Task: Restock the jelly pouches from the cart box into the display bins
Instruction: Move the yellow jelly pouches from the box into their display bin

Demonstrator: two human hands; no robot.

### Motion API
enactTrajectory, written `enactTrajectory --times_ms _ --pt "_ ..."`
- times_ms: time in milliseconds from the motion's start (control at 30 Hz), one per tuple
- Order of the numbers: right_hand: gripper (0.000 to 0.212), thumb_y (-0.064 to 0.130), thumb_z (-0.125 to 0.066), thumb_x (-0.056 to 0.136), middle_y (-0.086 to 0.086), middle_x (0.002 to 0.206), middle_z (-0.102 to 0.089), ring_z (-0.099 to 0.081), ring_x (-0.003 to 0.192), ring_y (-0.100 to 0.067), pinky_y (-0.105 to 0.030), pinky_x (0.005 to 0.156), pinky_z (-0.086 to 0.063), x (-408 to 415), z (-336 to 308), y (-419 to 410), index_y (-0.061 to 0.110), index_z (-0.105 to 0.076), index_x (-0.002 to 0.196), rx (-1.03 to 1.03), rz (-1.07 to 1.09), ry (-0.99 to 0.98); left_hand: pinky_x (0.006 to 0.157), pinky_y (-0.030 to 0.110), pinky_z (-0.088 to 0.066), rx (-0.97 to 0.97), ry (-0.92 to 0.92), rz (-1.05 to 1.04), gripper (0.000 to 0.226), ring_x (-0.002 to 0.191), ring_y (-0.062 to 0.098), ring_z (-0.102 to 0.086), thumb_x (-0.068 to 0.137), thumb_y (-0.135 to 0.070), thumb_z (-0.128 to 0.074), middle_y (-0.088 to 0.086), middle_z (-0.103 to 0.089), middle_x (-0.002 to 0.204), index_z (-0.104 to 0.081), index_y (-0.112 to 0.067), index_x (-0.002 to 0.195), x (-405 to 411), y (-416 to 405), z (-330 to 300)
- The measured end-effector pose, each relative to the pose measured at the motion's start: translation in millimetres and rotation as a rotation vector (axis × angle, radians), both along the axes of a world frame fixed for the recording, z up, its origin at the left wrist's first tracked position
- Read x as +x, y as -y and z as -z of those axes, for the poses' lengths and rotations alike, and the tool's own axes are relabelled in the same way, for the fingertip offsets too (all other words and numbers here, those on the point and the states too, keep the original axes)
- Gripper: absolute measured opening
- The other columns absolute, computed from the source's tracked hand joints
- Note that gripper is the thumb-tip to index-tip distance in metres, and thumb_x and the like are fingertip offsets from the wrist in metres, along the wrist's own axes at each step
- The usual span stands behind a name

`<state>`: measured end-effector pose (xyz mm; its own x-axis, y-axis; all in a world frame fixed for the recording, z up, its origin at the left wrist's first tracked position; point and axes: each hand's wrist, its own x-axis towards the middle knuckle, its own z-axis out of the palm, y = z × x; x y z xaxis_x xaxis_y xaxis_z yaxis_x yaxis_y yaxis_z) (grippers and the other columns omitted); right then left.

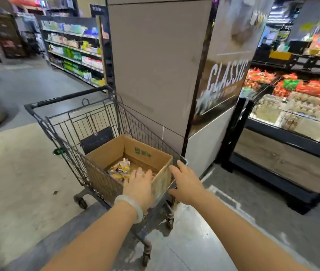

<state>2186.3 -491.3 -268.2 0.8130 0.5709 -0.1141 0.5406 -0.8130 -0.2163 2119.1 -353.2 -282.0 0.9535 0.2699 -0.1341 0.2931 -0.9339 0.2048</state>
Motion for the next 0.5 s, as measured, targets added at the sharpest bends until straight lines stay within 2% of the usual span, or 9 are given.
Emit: enactTrajectory --times_ms 100,233,400,500 --pt "0.075 0.031 -0.062 0.089 -0.006 0.16 0.0 -0.008 0.146 -0.03 -0.043 0.117 -0.019 75 10 -13 0.022 -0.017 0.148 -0.021 -0.095 -0.021 0.118 0.047 -0.015 -0.031 -0.027 -0.102 0.081 0.146 0.028 -0.003 0.087 -0.041 -0.057 0.008 -0.003 0.159 -0.01 -0.021 0.15 68 -15 12" --pt "0.079 0.034 -0.06 0.089 -0.006 0.16 0.004 -0.001 0.147 -0.031 -0.047 0.119 -0.015 166 16 -39 0.023 -0.01 0.15 -0.074 -0.214 -0.043 0.119 0.045 -0.014 -0.042 0.003 -0.239 0.077 0.147 0.027 -0.003 0.09 -0.039 -0.054 0.006 -0.005 0.159 -0.007 -0.024 0.15 137 -43 22" --pt "0.083 0.039 -0.061 0.088 -0.006 0.16 0.005 -0.001 0.147 -0.031 -0.046 0.118 -0.015 235 45 -94 0.024 -0.007 0.15 -0.159 -0.338 -0.095 0.118 0.045 -0.013 -0.079 -0.071 -0.391 0.08 0.146 0.03 -0.003 0.09 -0.045 -0.052 0.007 -0.002 0.159 -0.004 -0.025 0.151 174 -72 49" --pt "0.081 0.034 -0.058 0.09 -0.005 0.16 0.008 -0.001 0.147 -0.029 -0.045 0.119 -0.013 259 69 -132 0.025 -0.005 0.151 -0.207 -0.409 -0.147 0.119 0.045 -0.011 -0.133 -0.143 -0.485 0.083 0.147 0.03 -0.001 0.088 -0.051 -0.052 0.007 0.002 0.159 -0.004 -0.026 0.151 192 -100 72"
